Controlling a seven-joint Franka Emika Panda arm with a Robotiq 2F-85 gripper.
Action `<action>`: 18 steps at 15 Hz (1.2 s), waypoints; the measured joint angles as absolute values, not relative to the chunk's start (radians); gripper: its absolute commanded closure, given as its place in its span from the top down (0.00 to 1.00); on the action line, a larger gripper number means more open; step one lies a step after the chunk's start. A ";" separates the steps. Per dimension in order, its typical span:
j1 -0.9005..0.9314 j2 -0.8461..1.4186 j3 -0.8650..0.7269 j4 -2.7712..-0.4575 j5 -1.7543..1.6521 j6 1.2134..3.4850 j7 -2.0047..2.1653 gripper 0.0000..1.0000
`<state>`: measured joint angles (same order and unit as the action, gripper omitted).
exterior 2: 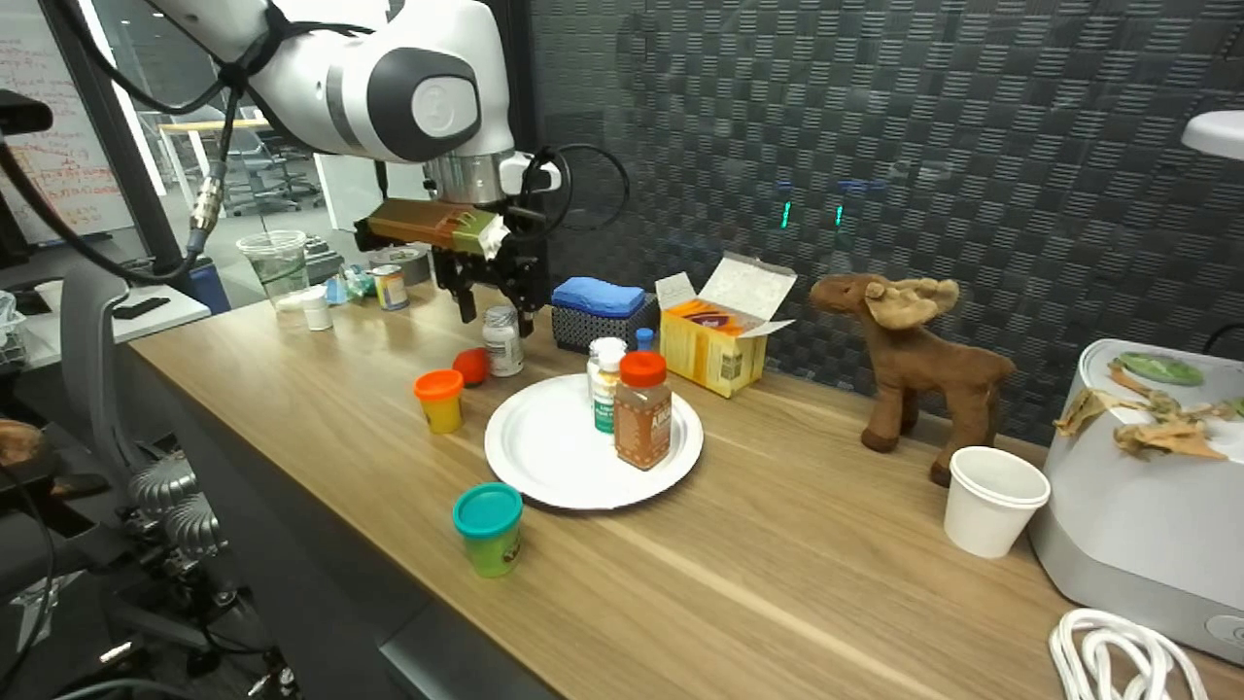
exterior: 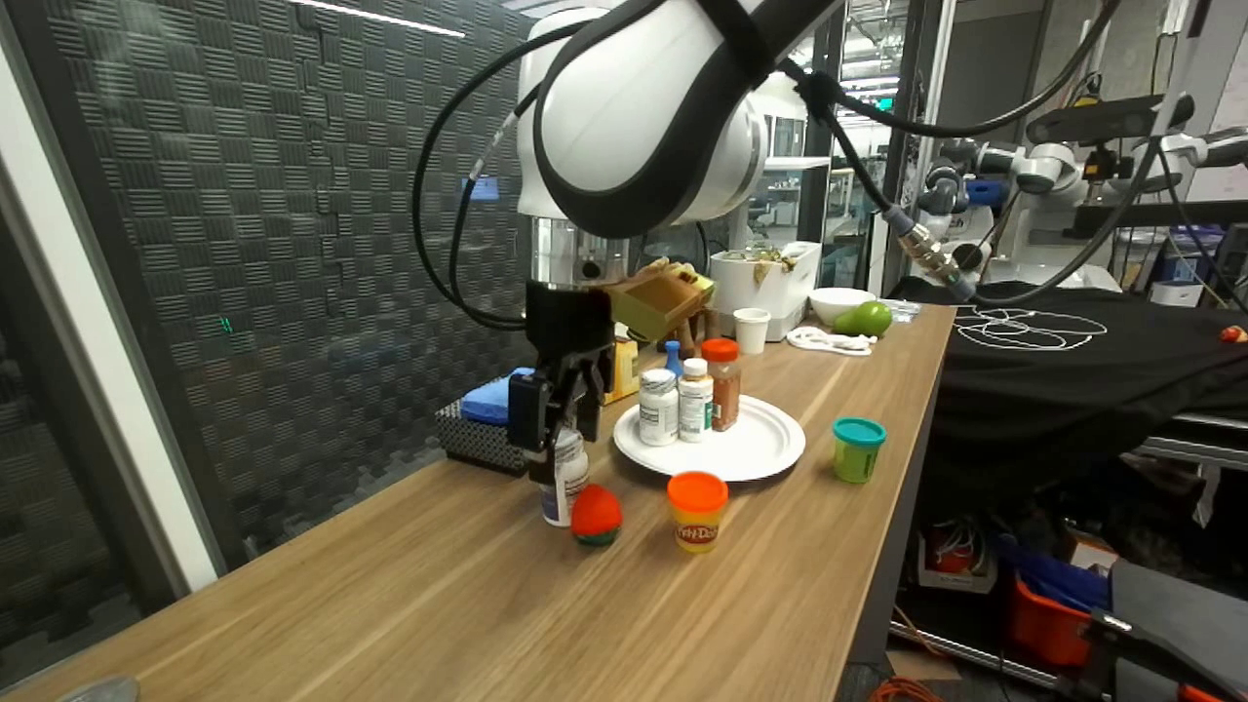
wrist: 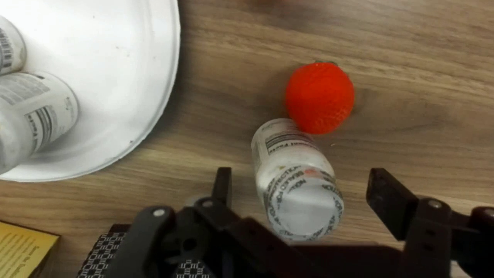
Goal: Put the bottles and the red object on the plate
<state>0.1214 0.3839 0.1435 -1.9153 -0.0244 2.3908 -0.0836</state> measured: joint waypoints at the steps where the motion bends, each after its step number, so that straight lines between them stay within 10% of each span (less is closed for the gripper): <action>1: 0.121 0.391 0.143 -1.904 -0.024 2.391 -0.084 0.51; 5: 0.121 0.400 0.143 -1.885 -0.025 2.386 -0.084 0.26; 18: 0.100 0.198 0.068 -1.907 -0.110 2.258 -0.036 0.26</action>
